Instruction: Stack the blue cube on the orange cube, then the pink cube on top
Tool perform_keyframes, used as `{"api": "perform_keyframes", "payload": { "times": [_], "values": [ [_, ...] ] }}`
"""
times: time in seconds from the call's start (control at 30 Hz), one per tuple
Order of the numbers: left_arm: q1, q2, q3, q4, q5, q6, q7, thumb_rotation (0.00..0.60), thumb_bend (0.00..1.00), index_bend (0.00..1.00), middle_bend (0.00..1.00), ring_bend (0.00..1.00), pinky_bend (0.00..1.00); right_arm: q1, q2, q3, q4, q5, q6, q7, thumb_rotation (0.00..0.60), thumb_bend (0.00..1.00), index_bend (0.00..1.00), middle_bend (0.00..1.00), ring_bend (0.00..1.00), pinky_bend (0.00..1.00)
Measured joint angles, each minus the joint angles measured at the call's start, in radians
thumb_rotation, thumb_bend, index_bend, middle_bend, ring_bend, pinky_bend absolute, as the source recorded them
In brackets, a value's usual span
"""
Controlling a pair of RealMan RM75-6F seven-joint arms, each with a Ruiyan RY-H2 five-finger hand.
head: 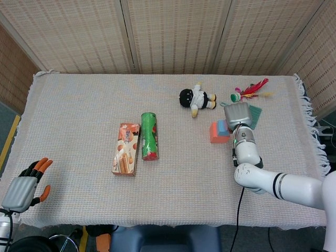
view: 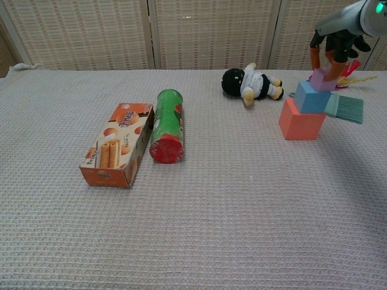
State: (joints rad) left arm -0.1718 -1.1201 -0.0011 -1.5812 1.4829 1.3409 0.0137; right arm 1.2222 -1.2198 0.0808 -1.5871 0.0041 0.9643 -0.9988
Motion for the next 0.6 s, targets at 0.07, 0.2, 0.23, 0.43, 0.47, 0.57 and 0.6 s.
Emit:
{"api": "perform_keyframes", "payload": {
  "times": [0.07,0.2,0.23,0.43,0.47,0.57,0.6],
  "values": [
    [0.000,0.000,0.000,0.000,0.001,0.001,0.000,0.600,0.47,0.09,0.04,0.07,0.24,-0.002,0.000,0.001,-0.001,-0.005,0.000,0.002,0.600,0.17,0.39,0.66,0.69,0.72],
    [0.002,0.001,0.000,-0.001,0.002,0.005,0.000,0.600,0.47,0.09,0.04,0.07,0.24,-0.004,0.003,0.005,-0.008,-0.011,0.001,0.004,0.600,0.17,0.38,0.66,0.69,0.72],
    [0.002,0.001,0.000,-0.001,0.002,0.005,0.000,0.600,0.47,0.09,0.04,0.07,0.24,-0.005,0.005,0.005,-0.011,-0.012,0.003,0.003,0.600,0.17,0.38,0.66,0.69,0.72],
    [0.001,0.001,0.001,-0.001,0.002,0.002,0.000,0.600,0.47,0.09,0.04,0.07,0.24,-0.007,0.009,-0.002,-0.020,-0.014,0.017,-0.010,0.600,0.17,0.38,0.66,0.69,0.72],
    [0.001,0.001,0.001,-0.001,0.003,0.002,0.000,0.600,0.47,0.09,0.04,0.07,0.24,-0.008,0.008,-0.002,-0.019,-0.014,0.017,-0.011,0.600,0.17,0.38,0.66,0.69,0.72],
    [0.001,0.001,0.002,-0.002,0.004,0.002,0.001,0.600,0.47,0.09,0.04,0.07,0.24,-0.010,0.001,-0.003,-0.010,-0.017,0.018,-0.011,0.600,0.17,0.38,0.66,0.69,0.72],
    [0.001,0.000,0.002,-0.001,0.002,0.002,0.002,0.600,0.47,0.09,0.04,0.07,0.24,-0.012,-0.001,-0.002,-0.008,-0.018,0.017,-0.011,0.600,0.17,0.39,0.66,0.69,0.72]
  ]
}}
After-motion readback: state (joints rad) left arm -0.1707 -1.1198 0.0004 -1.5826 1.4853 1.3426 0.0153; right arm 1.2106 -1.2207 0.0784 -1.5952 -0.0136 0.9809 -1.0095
